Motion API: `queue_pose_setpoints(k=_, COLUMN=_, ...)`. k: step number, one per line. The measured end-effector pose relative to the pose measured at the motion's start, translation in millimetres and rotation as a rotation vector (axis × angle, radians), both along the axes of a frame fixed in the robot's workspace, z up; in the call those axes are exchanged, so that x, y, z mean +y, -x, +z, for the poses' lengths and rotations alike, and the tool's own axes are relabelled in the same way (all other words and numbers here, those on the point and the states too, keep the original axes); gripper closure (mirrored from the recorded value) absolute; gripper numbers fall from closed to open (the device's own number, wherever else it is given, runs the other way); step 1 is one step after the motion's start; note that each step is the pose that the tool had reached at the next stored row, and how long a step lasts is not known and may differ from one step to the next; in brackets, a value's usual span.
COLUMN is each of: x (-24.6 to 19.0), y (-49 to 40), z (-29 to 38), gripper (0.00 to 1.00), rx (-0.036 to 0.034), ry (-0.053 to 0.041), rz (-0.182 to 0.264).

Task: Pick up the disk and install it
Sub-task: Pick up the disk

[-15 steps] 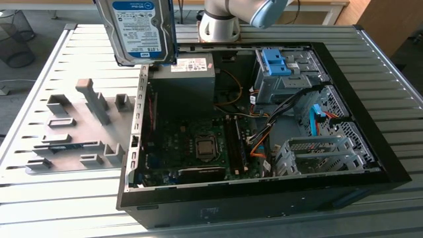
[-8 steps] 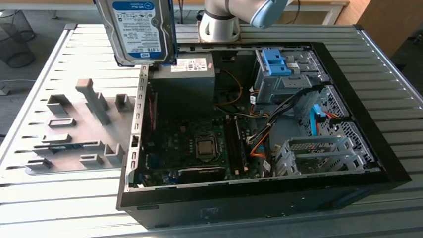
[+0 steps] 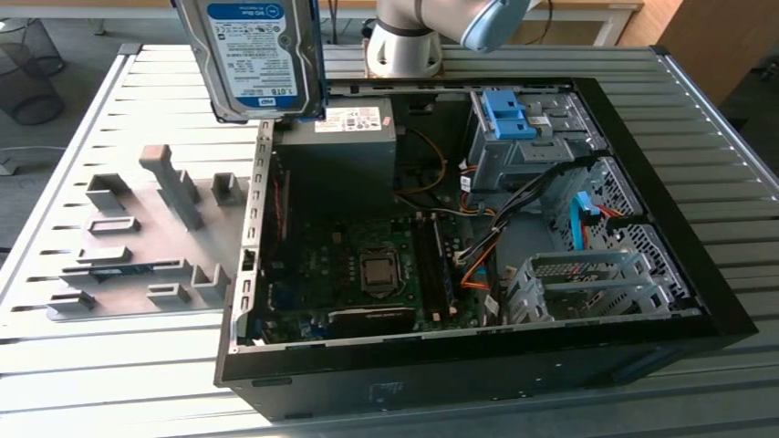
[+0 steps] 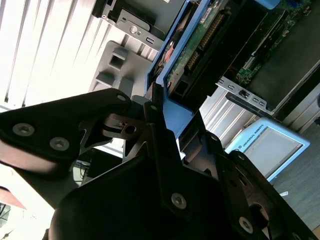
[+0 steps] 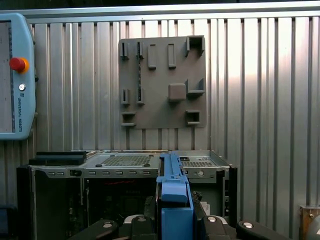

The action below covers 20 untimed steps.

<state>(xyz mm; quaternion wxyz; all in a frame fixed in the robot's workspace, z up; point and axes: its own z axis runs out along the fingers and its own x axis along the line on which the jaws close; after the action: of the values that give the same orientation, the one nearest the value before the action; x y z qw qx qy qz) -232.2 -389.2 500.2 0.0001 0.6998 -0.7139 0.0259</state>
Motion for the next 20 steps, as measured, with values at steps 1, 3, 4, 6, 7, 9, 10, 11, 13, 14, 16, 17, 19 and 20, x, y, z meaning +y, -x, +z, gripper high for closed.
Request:
queue_pose_setpoints(k=1, x=0.0, y=0.0, z=0.0, gripper=0.64, rx=0.0000, ry=0.0000, rz=0.000)
queue_pose_setpoints(k=3, x=-0.8, y=0.0, z=0.0, gripper=0.64, rx=0.0001, ry=0.0000, rz=0.000)
queue_pose_setpoints(k=4, x=-1.5, y=0.0, z=0.1, gripper=0.64, rx=0.0001, ry=0.0001, rz=0.000)
queue_pose_setpoints(k=6, x=-3.7, y=0.0, z=0.0, gripper=0.64, rx=0.0000, ry=0.0000, rz=0.000)
queue_pose_setpoints(k=7, x=-5.2, y=0.0, z=0.0, gripper=0.64, rx=0.0001, ry=0.0000, rz=0.000)
queue_pose_setpoints(k=9, x=-8.3, y=0.0, z=0.0, gripper=0.64, rx=0.0000, ry=0.0000, rz=0.000)
queue_pose_setpoints(k=10, x=-9.8, y=0.0, z=0.0, gripper=0.64, rx=0.0001, ry=0.0000, rz=0.000)
queue_pose_setpoints(k=11, x=-11.1, y=0.0, z=0.0, gripper=0.64, rx=0.0000, ry=0.0000, rz=0.000)
queue_pose_setpoints(k=13, x=-12.2, y=-0.2, z=0.0, gripper=0.64, rx=0.0000, ry=0.0000, rz=0.000)
queue_pose_setpoints(k=14, x=-12.3, y=-0.9, z=0.0, gripper=0.64, rx=0.0000, ry=0.0000, rz=0.000)
queue_pose_setpoints(k=16, x=-12.4, y=-2.7, z=0.0, gripper=0.64, rx=0.0001, ry=0.0001, rz=0.000)
queue_pose_setpoints(k=17, x=-12.4, y=-3.6, z=0.0, gripper=0.64, rx=0.0001, ry=0.0000, rz=0.000)
queue_pose_setpoints(k=19, x=-12.5, y=-6.1, z=-0.2, gripper=0.64, rx=0.0001, ry=0.0001, rz=0.000)
queue_pose_setpoints(k=20, x=-12.5, y=-7.6, z=-0.2, gripper=0.64, rx=0.0001, ry=0.0000, rz=0.000)
